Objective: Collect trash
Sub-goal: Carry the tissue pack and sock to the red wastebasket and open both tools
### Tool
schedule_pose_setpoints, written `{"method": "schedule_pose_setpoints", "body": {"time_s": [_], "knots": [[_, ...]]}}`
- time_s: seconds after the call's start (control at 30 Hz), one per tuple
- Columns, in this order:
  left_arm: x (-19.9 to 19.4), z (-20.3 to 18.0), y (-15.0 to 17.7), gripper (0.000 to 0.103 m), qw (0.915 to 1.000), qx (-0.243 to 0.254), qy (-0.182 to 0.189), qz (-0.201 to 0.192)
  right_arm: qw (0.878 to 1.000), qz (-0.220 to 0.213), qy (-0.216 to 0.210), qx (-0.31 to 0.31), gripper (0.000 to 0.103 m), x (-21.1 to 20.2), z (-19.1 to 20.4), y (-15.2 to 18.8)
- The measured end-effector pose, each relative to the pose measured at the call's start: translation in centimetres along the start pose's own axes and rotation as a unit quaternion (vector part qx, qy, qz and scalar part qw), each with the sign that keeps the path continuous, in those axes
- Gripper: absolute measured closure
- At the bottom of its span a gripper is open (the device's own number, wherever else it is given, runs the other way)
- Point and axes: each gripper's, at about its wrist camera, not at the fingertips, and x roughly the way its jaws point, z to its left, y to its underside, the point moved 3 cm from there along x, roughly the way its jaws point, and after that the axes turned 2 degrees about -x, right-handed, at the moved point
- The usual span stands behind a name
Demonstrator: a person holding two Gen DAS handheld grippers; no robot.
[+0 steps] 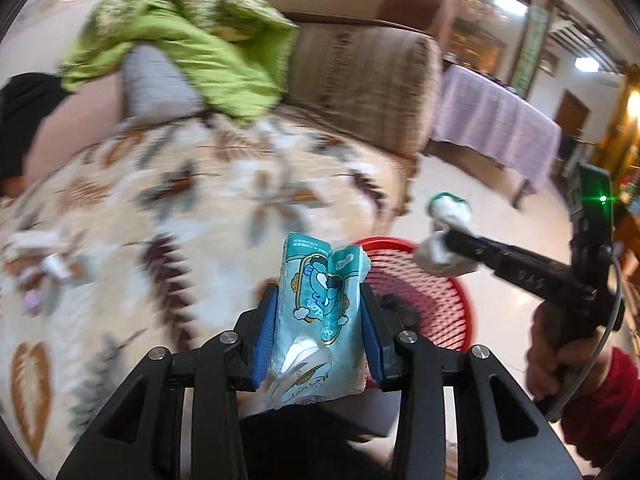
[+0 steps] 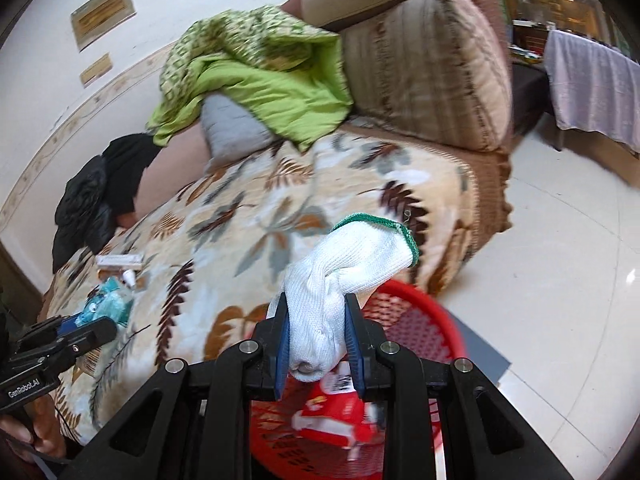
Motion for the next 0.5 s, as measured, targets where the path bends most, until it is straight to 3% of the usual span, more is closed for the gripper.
{"method": "schedule_pose_setpoints", "body": {"time_s": [0.13,0.2,0.27,0.3,0.5], "knots": [[2.7,-3.0,-0.7,0.064,0.9992,0.013,0.031,0.021,1.0,0.001,0.01,0.01,0.075,-0.2,-1.8,-0.1],[3.9,-3.8,-0.7,0.057,0.9986,0.013,0.042,0.03,1.0,0.01,0.011,0.007,0.072,0.1,-2.3,0.1],[4.9,-4.2,-0.7,0.044,0.998,0.008,0.048,0.04,1.0,0.017,0.021,0.012,0.066,0.4,-2.9,0.4],[5.1,-4.1,-0.7,0.042,0.9979,0.0,0.049,0.042,0.999,0.02,0.023,0.017,0.063,0.5,-3.2,0.5],[5.0,-2.7,-0.3,0.042,0.9982,-0.014,0.039,0.043,1.0,0.017,0.019,0.017,0.062,0.4,-3.4,0.5]]}}
